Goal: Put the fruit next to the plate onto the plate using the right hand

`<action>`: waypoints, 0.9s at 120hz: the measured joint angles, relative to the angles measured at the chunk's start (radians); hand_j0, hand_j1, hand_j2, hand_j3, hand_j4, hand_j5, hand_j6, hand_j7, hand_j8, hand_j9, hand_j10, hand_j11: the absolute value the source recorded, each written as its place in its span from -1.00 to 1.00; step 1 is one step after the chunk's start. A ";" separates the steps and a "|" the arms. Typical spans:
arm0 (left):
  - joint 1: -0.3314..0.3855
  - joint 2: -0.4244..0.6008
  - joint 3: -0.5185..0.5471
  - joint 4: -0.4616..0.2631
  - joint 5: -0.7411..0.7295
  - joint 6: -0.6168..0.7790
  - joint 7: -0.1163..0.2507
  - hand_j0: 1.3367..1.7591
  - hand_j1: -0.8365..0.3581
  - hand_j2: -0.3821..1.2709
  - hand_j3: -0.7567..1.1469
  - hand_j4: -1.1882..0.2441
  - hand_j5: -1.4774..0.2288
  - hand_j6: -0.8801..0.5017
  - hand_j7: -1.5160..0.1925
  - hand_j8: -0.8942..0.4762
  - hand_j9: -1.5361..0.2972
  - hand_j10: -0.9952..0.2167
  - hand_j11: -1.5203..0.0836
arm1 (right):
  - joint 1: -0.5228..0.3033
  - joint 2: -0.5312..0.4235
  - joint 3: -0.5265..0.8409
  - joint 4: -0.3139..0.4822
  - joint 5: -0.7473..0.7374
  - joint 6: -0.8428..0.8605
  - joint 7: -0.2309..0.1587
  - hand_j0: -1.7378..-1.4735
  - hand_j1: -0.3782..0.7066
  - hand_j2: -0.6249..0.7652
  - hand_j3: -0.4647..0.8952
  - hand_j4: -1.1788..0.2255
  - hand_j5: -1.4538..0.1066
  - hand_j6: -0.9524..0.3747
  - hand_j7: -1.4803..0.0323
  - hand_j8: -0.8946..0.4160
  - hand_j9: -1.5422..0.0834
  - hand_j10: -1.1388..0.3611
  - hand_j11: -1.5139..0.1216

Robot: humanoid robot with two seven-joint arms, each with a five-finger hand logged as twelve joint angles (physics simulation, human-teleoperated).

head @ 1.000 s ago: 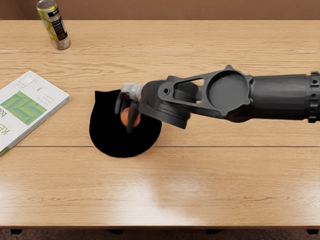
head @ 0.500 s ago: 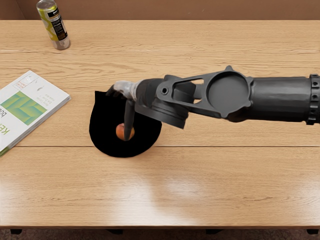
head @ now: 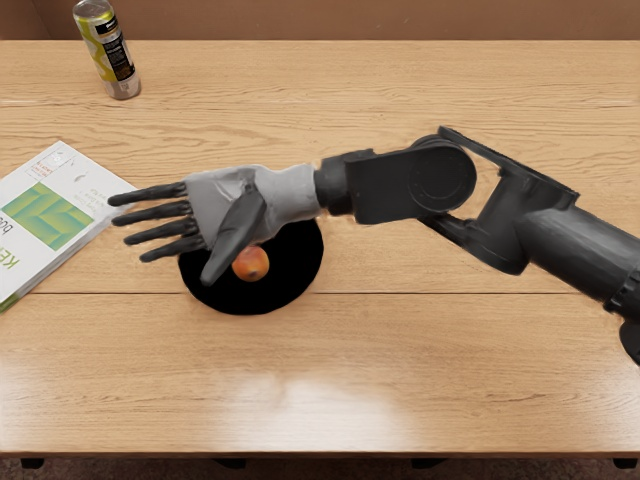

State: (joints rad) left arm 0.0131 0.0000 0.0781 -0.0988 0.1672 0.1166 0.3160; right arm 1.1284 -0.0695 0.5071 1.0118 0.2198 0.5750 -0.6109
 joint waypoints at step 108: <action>-0.056 0.000 0.000 -0.003 0.000 0.000 -0.001 0.52 0.96 -0.53 -0.21 0.64 0.71 0.25 0.75 0.28 0.66 0.62 0.87 | -0.306 -0.835 0.032 -0.026 0.378 0.036 0.000 -0.40 -0.95 -0.10 -0.32 0.68 0.86 0.45 0.96 0.37 0.90 0.52 0.85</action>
State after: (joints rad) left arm -0.0429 0.0000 0.0779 -0.1014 0.1675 0.1166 0.3154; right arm 0.8228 -0.9041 0.5389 0.9862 0.5983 0.6115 -0.6109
